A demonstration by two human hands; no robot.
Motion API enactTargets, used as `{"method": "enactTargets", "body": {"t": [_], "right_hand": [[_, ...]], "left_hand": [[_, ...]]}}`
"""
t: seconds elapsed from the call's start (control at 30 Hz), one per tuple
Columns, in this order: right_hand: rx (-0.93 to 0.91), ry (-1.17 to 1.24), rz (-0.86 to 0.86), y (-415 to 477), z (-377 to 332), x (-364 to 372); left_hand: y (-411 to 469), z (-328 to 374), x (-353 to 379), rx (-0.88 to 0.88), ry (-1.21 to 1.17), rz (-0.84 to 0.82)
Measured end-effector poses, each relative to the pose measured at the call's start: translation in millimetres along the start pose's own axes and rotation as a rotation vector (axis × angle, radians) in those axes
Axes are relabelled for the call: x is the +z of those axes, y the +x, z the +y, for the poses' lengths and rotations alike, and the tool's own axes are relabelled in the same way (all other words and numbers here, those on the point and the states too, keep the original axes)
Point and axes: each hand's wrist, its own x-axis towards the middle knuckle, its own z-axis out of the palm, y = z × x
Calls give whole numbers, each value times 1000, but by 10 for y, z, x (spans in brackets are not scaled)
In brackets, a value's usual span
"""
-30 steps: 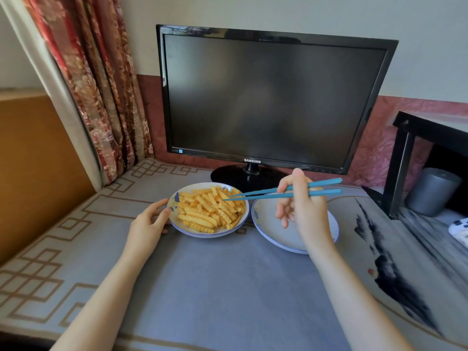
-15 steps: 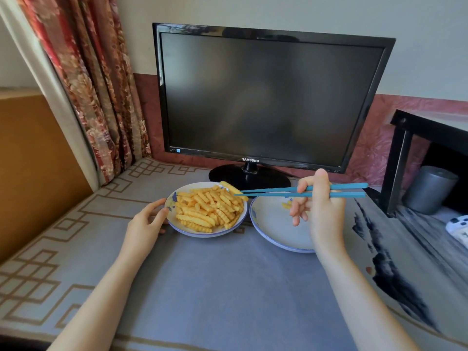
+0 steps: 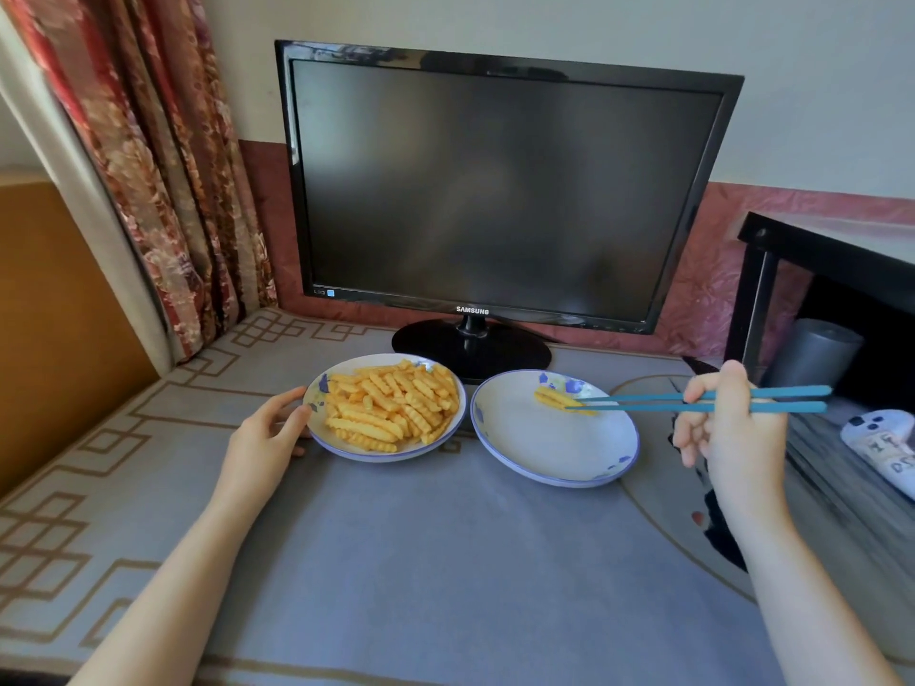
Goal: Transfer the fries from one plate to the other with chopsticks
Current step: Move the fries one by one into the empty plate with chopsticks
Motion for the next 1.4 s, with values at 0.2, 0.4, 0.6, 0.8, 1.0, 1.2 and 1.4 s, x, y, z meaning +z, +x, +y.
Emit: {"method": "enactTargets", "body": {"t": [0.2, 0.4, 0.6, 0.8, 1.0, 1.2, 1.4], "right_hand": [[15, 13, -38, -16, 27, 6], [30, 169, -114, -174, -227, 322], [80, 196, -306, -388, -370, 720], [111, 225, -345, -446, -376, 831], [147, 212, -337, -451, -329, 852], [158, 197, -350, -458, -314, 882], [169, 202, -350, -433, -360, 822]], "left_hand": [[1, 1, 0, 6, 4, -1], [8, -11, 1, 1, -2, -5], [1, -3, 2, 7, -3, -2], [3, -3, 2, 9, -15, -3], [22, -34, 1, 8, -20, -4], [28, -55, 5, 12, -11, -3], [36, -66, 9, 13, -7, -2]]}}
